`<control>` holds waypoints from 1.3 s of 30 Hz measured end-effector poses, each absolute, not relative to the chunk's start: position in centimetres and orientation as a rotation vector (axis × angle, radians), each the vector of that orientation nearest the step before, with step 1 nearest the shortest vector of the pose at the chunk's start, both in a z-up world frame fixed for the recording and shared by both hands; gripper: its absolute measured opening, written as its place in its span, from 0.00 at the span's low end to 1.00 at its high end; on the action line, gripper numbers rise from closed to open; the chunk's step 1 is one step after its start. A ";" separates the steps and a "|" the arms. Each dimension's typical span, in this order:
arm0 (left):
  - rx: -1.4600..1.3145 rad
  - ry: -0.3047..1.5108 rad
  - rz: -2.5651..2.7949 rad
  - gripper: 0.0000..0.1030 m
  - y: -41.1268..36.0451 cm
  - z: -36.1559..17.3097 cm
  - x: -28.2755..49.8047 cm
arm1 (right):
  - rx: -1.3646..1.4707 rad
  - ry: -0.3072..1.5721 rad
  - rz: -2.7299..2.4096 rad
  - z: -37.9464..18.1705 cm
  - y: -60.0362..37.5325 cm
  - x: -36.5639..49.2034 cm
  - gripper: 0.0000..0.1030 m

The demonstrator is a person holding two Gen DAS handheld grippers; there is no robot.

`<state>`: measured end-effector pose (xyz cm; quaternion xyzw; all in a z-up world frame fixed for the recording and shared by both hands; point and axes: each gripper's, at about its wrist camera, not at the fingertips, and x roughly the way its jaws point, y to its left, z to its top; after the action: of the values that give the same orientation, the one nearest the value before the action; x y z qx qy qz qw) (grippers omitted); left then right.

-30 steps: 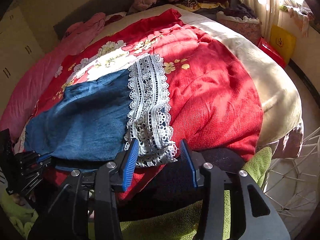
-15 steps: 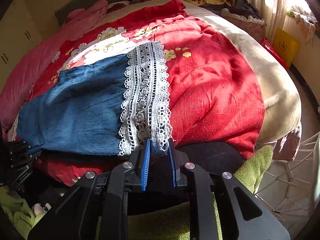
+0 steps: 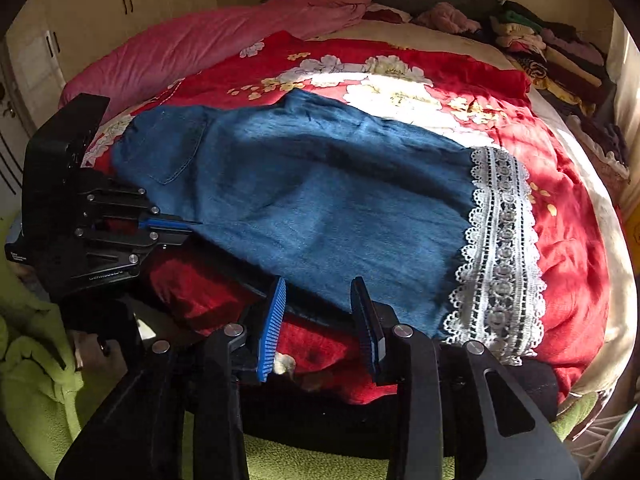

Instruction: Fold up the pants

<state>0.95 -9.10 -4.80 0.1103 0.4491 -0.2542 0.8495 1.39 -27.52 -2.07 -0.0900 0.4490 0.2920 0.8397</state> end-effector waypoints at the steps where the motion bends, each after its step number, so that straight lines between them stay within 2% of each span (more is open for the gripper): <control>1: 0.235 0.950 -0.536 0.00 -9.2 -4.9 1.0 | -0.197 0.957 0.631 -2.3 -27.0 1.5 0.32; 5: 0.244 0.961 -0.534 0.00 -9.4 -5.3 1.1 | -0.288 0.970 0.681 -3.0 -24.7 1.7 0.33; 6: 0.242 0.960 -0.535 0.00 -9.3 -5.3 1.0 | -0.327 0.976 0.670 -3.5 -24.1 1.8 0.34; 7: 0.240 0.959 -0.536 0.00 -9.3 -5.2 1.0 | -0.368 0.988 0.659 -4.0 -23.7 1.9 0.41; 8: 0.242 0.958 -0.538 0.00 -9.3 -5.1 1.0 | -0.404 1.000 0.651 -4.6 -23.3 2.1 0.41; 9: 0.247 0.957 -0.541 0.00 -9.4 -5.0 0.9 | -0.428 1.017 0.640 -5.2 -23.1 2.3 0.38; 11: 0.255 0.961 -0.547 0.00 -9.6 -5.1 0.8 | -0.435 1.043 0.656 -5.8 -23.3 2.3 0.00; 14: 0.264 0.981 -0.568 0.00 -9.6 -5.5 0.5 | -0.420 1.064 0.673 -6.1 -24.0 2.0 0.00; 18: 0.233 1.007 -0.582 0.07 -9.0 -5.9 0.4 | -0.333 1.088 0.657 -5.7 -25.7 2.5 0.00; 19: 0.231 1.003 -0.586 0.09 -8.8 -5.7 0.2 | -0.293 1.068 0.673 -4.9 -26.3 2.4 0.00; 20: 0.226 0.994 -0.593 0.20 -8.5 -5.2 -0.1 | -0.259 1.045 0.684 -4.1 -26.9 2.4 0.01; 21: 0.213 0.985 -0.599 0.36 -8.2 -4.7 -0.4 | -0.230 1.018 0.687 -3.2 -27.6 2.3 0.02; 22: 0.198 0.970 -0.596 0.43 -7.7 -4.2 -0.6 | -0.208 0.994 0.675 -2.4 -28.3 2.4 0.09; 23: 0.172 0.949 -0.574 0.55 -6.8 -3.5 -0.7 | -0.184 0.971 0.651 -1.6 -29.2 2.7 0.22; 24: 0.143 0.931 -0.543 0.66 -5.9 -2.9 -0.5 | -0.162 0.952 0.625 -1.2 -29.9 2.9 0.29; 25: 0.114 0.915 -0.500 0.68 -4.9 -2.5 -0.2 | -0.144 0.941 0.596 -0.9 -30.7 3.3 0.35; 30: 0.074 0.928 -0.164 0.69 0.8 -2.6 2.8 | -0.085 0.988 0.481 -1.9 -33.2 6.0 0.35; 34: 0.074 0.924 0.027 0.69 4.5 -3.7 4.2 | -0.117 1.084 0.402 -4.1 -34.4 6.6 0.41; 39: 0.081 0.926 0.027 0.69 4.6 -4.2 4.9 | -0.140 1.087 0.409 -4.4 -34.5 5.9 0.41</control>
<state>4.88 4.64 -4.23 0.0392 0.4465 0.0131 0.8938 5.86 -34.54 -4.37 -0.0659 0.5128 0.1931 0.8339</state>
